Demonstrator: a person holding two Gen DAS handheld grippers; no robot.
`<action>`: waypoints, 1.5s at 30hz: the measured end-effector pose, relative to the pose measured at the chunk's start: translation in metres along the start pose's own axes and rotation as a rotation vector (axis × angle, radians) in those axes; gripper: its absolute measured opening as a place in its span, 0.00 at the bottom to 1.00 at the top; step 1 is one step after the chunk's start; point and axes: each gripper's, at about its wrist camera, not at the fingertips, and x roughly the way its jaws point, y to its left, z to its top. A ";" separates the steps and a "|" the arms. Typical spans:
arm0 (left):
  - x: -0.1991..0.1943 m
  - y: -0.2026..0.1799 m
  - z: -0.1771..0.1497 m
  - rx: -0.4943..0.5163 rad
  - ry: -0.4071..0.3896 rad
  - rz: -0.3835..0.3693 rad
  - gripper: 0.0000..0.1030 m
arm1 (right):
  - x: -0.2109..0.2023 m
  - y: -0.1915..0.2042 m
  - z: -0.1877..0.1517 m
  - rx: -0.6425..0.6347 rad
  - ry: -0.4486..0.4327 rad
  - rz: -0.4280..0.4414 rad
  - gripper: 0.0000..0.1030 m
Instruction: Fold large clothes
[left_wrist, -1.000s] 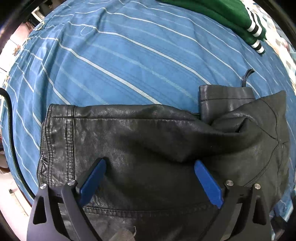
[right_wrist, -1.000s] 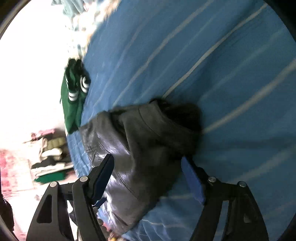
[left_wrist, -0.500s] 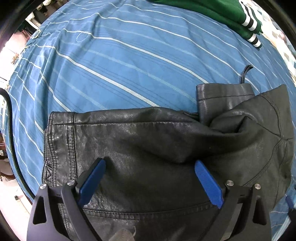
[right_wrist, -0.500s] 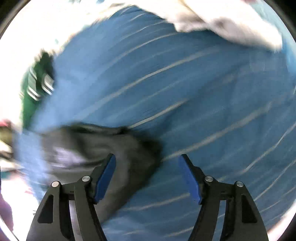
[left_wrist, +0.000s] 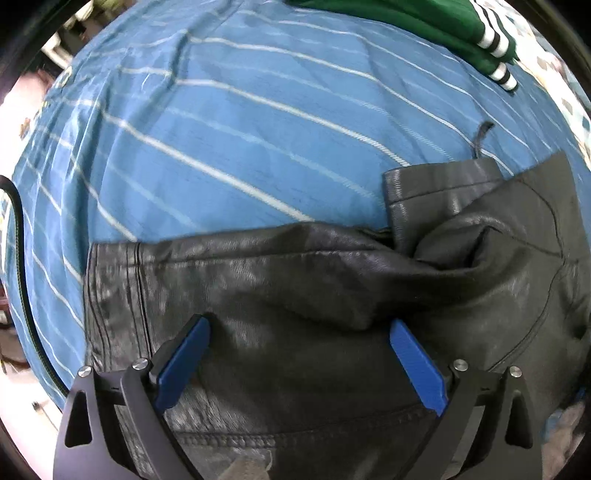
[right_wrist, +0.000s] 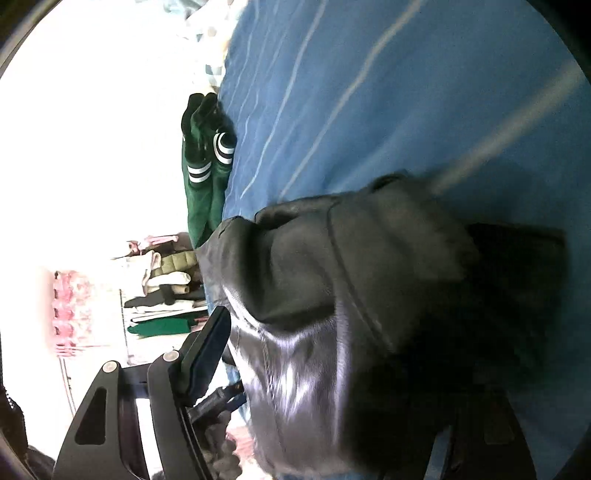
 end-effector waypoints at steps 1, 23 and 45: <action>0.000 -0.004 0.003 0.014 -0.006 0.011 0.98 | 0.006 0.002 0.004 0.000 -0.007 0.003 0.57; 0.006 -0.147 0.122 0.172 -0.055 -0.291 0.98 | -0.050 0.200 0.057 -0.272 -0.258 -0.045 0.16; -0.112 0.221 -0.062 -0.572 -0.165 -0.046 0.98 | 0.261 0.228 -0.185 -0.713 0.510 -0.469 0.55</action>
